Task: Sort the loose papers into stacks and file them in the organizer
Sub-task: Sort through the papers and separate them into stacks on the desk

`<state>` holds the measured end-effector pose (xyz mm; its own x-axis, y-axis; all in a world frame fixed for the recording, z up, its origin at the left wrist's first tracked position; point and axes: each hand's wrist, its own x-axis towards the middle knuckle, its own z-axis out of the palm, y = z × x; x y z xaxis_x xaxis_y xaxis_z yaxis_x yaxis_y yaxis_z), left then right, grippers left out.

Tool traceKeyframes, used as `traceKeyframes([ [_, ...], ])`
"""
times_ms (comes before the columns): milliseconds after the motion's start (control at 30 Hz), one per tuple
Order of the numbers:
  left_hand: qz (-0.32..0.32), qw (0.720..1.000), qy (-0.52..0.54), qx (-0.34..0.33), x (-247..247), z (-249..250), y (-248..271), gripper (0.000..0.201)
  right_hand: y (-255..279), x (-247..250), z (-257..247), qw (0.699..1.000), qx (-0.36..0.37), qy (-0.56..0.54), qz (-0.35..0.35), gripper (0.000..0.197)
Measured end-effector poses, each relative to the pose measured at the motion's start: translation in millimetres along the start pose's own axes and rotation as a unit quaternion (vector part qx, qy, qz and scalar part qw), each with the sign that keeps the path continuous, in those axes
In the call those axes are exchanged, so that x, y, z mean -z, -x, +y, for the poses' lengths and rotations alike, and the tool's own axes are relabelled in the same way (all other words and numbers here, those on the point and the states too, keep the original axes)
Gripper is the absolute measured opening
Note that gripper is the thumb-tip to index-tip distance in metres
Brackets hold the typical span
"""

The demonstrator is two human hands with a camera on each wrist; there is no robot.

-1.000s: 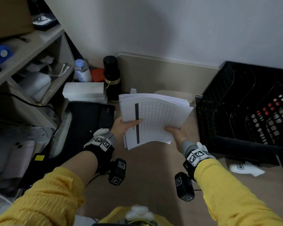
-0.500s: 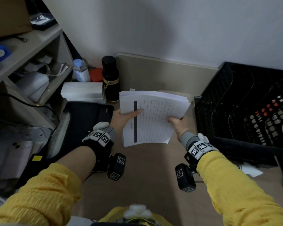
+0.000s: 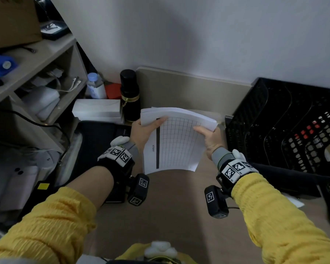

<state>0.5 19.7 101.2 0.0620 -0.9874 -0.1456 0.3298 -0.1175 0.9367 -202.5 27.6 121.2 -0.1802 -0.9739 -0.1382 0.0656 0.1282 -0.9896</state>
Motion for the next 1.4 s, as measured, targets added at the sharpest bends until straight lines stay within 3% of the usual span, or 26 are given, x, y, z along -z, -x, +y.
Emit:
traceKeyframes([
  [367, 0.014, 0.993, -0.092, 0.076, 20.2, -46.4, -1.5, 0.042, 2.2, 10.8, 48.0, 0.989, -0.134, 0.057, -0.033, 0.027],
  [600, 0.025, 0.987, -0.109, 0.115, 28.0, -68.5, -1.1, 0.034, 4.4, 13.0, 69.7, 0.987, -0.137, 0.066, -0.060, 0.038],
  [733, 0.036, 0.987, -0.110, 0.109, 24.2, -67.5, -3.0, 0.031, -1.9, 10.1, 74.0, 0.986, -0.135, 0.096, -0.014, 0.039],
  [867, 0.037, 0.975, -0.151, 0.159, 33.7, -71.4, -3.9, 0.047, -1.1, 11.9, 81.6, 0.980, -0.151, 0.124, -0.031, 0.039],
  [967, 0.017, 0.946, -0.206, 0.251, 47.1, -83.5, 1.2, 0.060, 7.6, 13.8, 92.9, 0.968, -0.174, 0.177, -0.032, 0.045],
  [1133, 0.003, 0.903, -0.272, 0.333, 61.5, -105.4, 22.5, 0.053, 25.9, 18.7, 124.8, 0.921, -0.210, 0.317, -0.083, 0.041],
  [1300, 0.033, 0.910, -0.254, 0.325, 66.9, -115.2, 35.8, 0.048, 28.6, 24.2, 131.9, 0.887, -0.227, 0.398, -0.057, 0.049],
  [1400, 0.040, 0.917, -0.236, 0.318, 68.8, -114.6, 36.9, 0.049, 21.6, 21.7, 131.1, 0.871, -0.223, 0.436, -0.042, 0.044],
])
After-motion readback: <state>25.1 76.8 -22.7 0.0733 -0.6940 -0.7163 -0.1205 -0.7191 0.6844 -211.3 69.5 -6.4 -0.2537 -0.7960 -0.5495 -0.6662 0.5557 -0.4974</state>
